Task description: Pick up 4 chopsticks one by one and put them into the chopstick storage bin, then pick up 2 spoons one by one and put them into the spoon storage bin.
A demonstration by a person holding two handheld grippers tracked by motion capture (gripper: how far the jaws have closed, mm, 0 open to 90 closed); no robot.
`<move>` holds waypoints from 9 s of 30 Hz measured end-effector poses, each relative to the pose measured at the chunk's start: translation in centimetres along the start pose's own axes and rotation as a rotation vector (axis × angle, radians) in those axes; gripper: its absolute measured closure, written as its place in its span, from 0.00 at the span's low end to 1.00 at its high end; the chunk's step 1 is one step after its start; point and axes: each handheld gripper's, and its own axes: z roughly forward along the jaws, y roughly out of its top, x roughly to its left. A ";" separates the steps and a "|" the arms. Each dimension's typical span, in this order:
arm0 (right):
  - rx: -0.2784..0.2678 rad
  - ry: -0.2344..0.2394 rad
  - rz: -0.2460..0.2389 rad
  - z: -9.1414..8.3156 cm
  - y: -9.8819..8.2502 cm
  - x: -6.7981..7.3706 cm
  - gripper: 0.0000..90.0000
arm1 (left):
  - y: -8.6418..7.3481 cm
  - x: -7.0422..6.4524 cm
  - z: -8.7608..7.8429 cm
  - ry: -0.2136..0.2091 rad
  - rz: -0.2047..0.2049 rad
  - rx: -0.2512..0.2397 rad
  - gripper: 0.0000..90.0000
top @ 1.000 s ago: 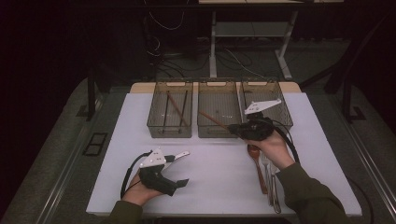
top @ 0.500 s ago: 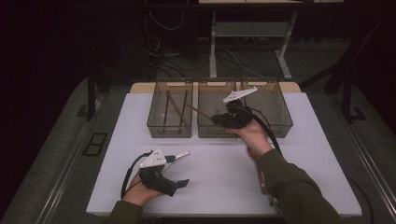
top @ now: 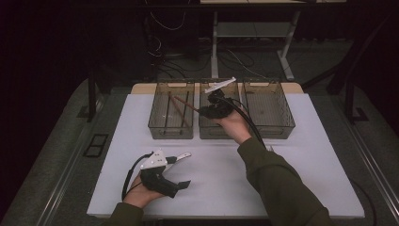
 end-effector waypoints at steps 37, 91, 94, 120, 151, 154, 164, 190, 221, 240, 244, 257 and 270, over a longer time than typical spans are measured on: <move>0.113 -0.081 0.051 10.9 6.0 1.5 0.76 | 0.1 0.0 -0.1 -0.026 0.000 -0.014 0.00; -0.058 0.075 0.012 -5.3 -3.7 -2.7 0.37 | 0.0 -0.1 0.2 -0.008 0.002 0.011 0.00; -0.063 0.077 0.021 -6.1 -4.9 -2.9 0.37 | 0.0 -0.1 0.3 -0.007 0.001 0.008 0.00; -0.051 0.066 0.062 -11.7 -14.5 -4.0 0.37 | 0.0 -0.4 0.2 0.001 0.008 0.019 0.00; -0.100 -0.041 0.072 -15.2 -22.7 -4.0 0.20 | 0.1 -0.4 -0.2 0.045 0.009 0.018 0.02; -0.098 -0.046 0.080 -15.1 -23.6 -3.8 0.18 | 0.2 -0.4 -0.3 0.050 0.014 0.014 0.04; -0.084 -0.040 0.069 -15.4 -25.3 -2.8 0.16 | 0.8 0.2 -0.3 0.072 0.023 0.025 0.19; -0.088 -0.037 0.055 -15.5 -25.4 -2.7 0.16 | 0.9 4.9 -2.8 0.164 -0.067 0.093 0.63; -0.074 -0.040 0.035 -15.3 -25.3 -2.5 0.16 | -1.5 5.7 -2.7 0.196 -0.131 0.230 0.55; -0.071 -0.045 0.028 -15.3 -25.3 -2.4 0.16 | -1.1 4.8 -2.3 0.160 -0.058 0.309 0.70; -0.070 -0.046 0.027 -15.3 -25.3 -2.4 0.16 | -0.9 4.5 -2.2 0.163 -0.049 0.328 0.73; -0.056 -0.051 0.018 -15.2 -25.3 -2.3 0.16 | -0.4 4.1 -2.1 0.193 -0.049 0.339 0.84; -0.055 -0.052 0.015 -15.2 -25.3 -2.3 0.16 | 0.0 3.6 -2.0 0.221 -0.037 0.341 0.88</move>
